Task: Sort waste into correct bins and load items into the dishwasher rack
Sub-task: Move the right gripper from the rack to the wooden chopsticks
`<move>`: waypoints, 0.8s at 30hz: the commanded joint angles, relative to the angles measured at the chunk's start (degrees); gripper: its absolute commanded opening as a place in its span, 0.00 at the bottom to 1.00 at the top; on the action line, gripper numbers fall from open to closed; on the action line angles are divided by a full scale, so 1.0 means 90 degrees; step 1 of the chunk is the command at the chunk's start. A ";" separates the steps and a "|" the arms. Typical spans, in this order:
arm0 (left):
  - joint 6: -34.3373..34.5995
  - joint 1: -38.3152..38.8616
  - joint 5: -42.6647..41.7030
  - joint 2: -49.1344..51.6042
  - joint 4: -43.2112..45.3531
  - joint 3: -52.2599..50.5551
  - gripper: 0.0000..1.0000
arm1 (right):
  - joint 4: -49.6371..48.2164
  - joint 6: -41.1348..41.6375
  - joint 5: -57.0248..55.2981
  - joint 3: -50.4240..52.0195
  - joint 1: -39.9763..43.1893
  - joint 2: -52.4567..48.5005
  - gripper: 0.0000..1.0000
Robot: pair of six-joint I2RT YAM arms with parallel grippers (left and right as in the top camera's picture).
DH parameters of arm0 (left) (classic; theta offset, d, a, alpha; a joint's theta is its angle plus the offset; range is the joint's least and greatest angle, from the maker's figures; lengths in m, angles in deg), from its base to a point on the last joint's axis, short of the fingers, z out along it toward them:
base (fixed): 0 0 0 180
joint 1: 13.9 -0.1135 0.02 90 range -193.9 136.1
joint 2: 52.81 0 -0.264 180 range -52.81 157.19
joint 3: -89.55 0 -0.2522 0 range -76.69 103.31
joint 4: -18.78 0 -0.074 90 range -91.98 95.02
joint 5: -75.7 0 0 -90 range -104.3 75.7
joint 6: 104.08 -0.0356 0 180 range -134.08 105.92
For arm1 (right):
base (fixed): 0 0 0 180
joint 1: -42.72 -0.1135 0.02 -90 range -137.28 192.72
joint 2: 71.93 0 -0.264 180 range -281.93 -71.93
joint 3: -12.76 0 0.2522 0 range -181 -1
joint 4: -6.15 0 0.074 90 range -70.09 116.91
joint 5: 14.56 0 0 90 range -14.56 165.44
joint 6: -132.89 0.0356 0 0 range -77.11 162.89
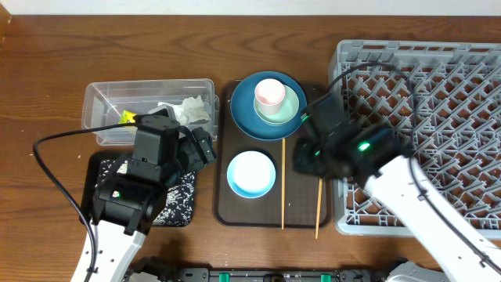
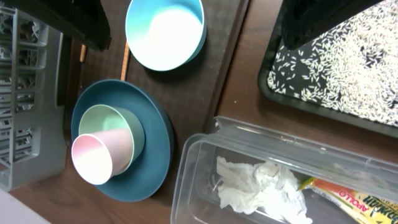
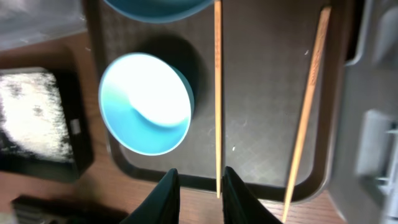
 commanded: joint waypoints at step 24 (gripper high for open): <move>-0.0017 -0.0027 0.0056 0.0000 -0.0002 0.0095 0.91 | -0.2511 0.1321 -0.1195 0.2055 -0.1137 -0.1666 0.18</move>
